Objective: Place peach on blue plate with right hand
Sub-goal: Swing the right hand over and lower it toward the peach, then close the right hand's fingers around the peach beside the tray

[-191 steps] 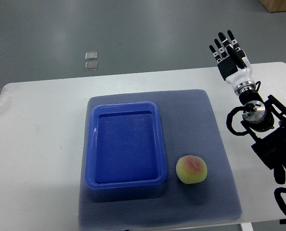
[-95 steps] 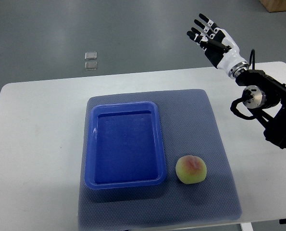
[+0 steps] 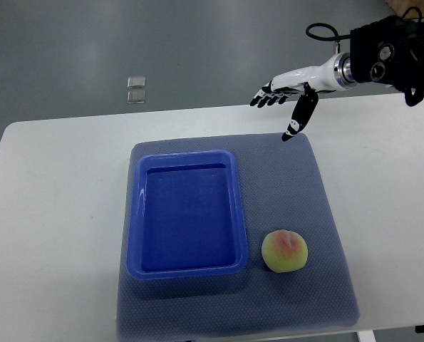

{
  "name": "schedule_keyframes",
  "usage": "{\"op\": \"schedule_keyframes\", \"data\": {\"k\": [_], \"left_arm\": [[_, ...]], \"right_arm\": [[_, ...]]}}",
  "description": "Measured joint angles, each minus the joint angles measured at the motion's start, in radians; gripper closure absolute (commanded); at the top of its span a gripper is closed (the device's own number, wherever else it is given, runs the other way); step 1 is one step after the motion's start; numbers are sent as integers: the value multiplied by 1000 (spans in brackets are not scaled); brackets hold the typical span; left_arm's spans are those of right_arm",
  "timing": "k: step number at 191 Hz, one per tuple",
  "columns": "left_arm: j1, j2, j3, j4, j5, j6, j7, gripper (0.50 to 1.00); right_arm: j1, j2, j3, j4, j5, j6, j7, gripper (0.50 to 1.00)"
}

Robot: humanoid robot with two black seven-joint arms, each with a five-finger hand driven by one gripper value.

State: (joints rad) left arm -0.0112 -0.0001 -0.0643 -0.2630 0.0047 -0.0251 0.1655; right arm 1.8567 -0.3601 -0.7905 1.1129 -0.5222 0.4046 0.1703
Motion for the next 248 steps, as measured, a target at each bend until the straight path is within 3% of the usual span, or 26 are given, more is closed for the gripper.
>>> {"op": "schedule_keyframes", "data": {"k": [22, 53, 130, 248], "left_arm": [[-1, 0, 0, -5, 3, 0, 0, 500], [0, 0, 0, -18, 4, -1, 0, 500], [0, 0, 0, -14, 3, -1, 0, 500], [0, 0, -2, -8, 3, -1, 0, 500]], "right_arm": [[124, 59, -92, 132, 28, 72, -22, 570], [162, 115, -114, 223, 109, 82, -26, 570], [122, 165, -152, 315, 162, -22, -23, 570], [26, 78, -205, 368, 166, -95, -26, 570]]}}
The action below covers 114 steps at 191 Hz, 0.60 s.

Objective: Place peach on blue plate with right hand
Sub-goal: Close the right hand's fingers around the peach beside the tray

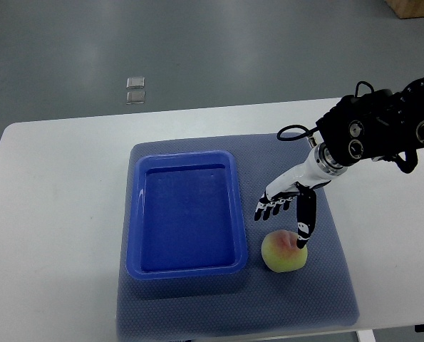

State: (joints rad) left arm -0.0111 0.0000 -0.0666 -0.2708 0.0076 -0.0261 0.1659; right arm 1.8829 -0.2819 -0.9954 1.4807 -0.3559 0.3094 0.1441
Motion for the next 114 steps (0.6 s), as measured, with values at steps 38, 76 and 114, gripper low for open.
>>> {"op": "schedule_keyframes", "data": {"k": [38, 76, 114], "left_arm": [[-1, 0, -1, 2, 0, 1, 0, 500], [0, 0, -1, 2, 0, 2, 0, 500], [0, 0, -1, 2, 0, 2, 0, 500]], "right_arm": [[-48, -24, 2, 1, 0, -32, 0, 570], [-72, -26, 6, 1, 0, -54, 2, 570], [-106, -47, 11, 2, 1, -63, 3, 570]]}}
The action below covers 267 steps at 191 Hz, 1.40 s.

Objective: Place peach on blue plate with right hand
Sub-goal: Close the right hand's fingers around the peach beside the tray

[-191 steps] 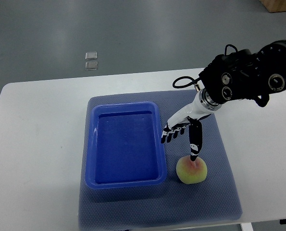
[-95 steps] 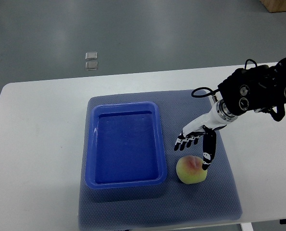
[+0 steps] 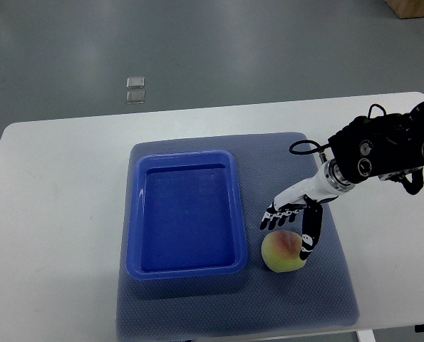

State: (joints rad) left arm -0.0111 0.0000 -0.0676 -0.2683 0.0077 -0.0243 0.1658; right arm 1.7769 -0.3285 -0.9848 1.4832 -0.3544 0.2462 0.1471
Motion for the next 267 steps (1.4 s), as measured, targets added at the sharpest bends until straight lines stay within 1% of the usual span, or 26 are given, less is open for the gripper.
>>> {"op": "schedule_keyframes", "data": {"k": [47, 108, 159, 172, 186, 195, 196, 201, 205, 208, 209, 210, 212, 213, 214, 215, 224, 225, 229, 239, 240, 241, 242, 247, 250, 267], "left_arm": [[0, 0, 0, 0, 0, 0, 0, 500], [0, 0, 0, -1, 0, 0, 0, 500], [0, 0, 0, -1, 0, 0, 0, 500], [0, 0, 0, -2, 0, 0, 0, 500], [0, 0, 0, -2, 0, 0, 0, 500], [0, 0, 0, -2, 0, 0, 0, 500], [0, 0, 0, -2, 0, 0, 0, 500], [0, 0, 0, -2, 0, 0, 0, 500], [0, 0, 0, -2, 0, 0, 0, 500], [0, 0, 0, -2, 0, 0, 0, 500], [0, 0, 0, -2, 0, 0, 0, 500], [0, 0, 0, -2, 0, 0, 0, 500], [0, 0, 0, -2, 0, 0, 0, 500], [0, 0, 0, -2, 0, 0, 0, 500], [0, 0, 0, -2, 0, 0, 0, 500], [0, 0, 0, -2, 0, 0, 0, 500], [0, 0, 0, -2, 0, 0, 0, 500], [0, 0, 0, -2, 0, 0, 0, 500], [0, 0, 0, -2, 0, 0, 0, 500], [0, 0, 0, -2, 0, 0, 0, 500], [0, 0, 0, -2, 0, 0, 0, 500], [0, 0, 0, -2, 0, 0, 0, 500], [0, 0, 0, -2, 0, 0, 0, 500], [0, 0, 0, -2, 0, 0, 0, 500], [0, 0, 0, -2, 0, 0, 0, 500], [0, 0, 0, -2, 0, 0, 0, 500]], "right_arm": [[-27, -37, 7, 14, 0, -13, 3, 570], [-59, -57, 9, 47, 0, -113, 14, 572], [-80, -66, 20, 67, 1, -157, 21, 576], [-87, -70, 23, 72, 1, -163, 25, 587], [-94, -73, 24, 75, 1, -177, 28, 611], [-101, -73, 24, 76, 1, -190, 29, 611], [-102, -73, 24, 77, 1, -191, 29, 638], [-104, -73, 24, 77, 1, -196, 30, 650], [-107, -73, 25, 77, 1, -200, 30, 675], [-109, -73, 25, 77, 1, -203, 31, 705], [-110, -73, 25, 77, 1, -204, 31, 705], [-111, -73, 25, 77, 1, -205, 31, 721], [-112, -73, 25, 77, 1, -207, 32, 722], [-113, -73, 25, 78, 1, -208, 32, 742], [-114, -73, 25, 78, 1, -209, 32, 742], [-115, -73, 25, 78, 1, -210, 33, 760], [-120, -73, 25, 80, 0, -216, 35, 760], [-120, -73, 25, 81, 0, -216, 35, 858], [-122, -73, 25, 82, 0, -218, 36, 885], [-127, -74, 25, 83, 0, -222, 37, 885], [-128, -74, 25, 84, 0, -222, 37, 948], [-128, -74, 25, 84, 0, -222, 37, 948], [-129, -74, 25, 84, 0, -222, 37, 963], [-131, -74, 25, 85, 0, -224, 37, 979], [-132, -74, 25, 85, 0, -224, 37, 1000], [-133, -78, 24, 91, 0, -224, 37, 1000]]}}
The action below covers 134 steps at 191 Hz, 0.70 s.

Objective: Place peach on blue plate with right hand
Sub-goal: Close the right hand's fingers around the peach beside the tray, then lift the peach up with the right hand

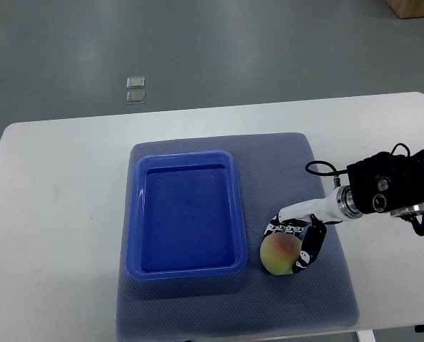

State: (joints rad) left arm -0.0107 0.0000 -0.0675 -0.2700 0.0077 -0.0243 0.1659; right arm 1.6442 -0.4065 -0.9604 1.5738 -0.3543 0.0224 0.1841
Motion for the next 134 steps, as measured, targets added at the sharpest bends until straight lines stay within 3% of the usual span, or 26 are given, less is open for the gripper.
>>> {"op": "schedule_keyframes", "data": {"k": [53, 87, 134], "left_arm": [[-1, 0, 1, 0, 0, 0, 0, 500], [0, 0, 1, 0, 0, 0, 0, 500], [0, 0, 2, -1, 0, 0, 0, 500]], "right_arm": [[80, -69, 44, 7, -1, 51, -8, 1000], [269, -150, 73, -2, 0, 174, -13, 1000], [428, -197, 145, -145, 1, 337, -18, 1000]]}}
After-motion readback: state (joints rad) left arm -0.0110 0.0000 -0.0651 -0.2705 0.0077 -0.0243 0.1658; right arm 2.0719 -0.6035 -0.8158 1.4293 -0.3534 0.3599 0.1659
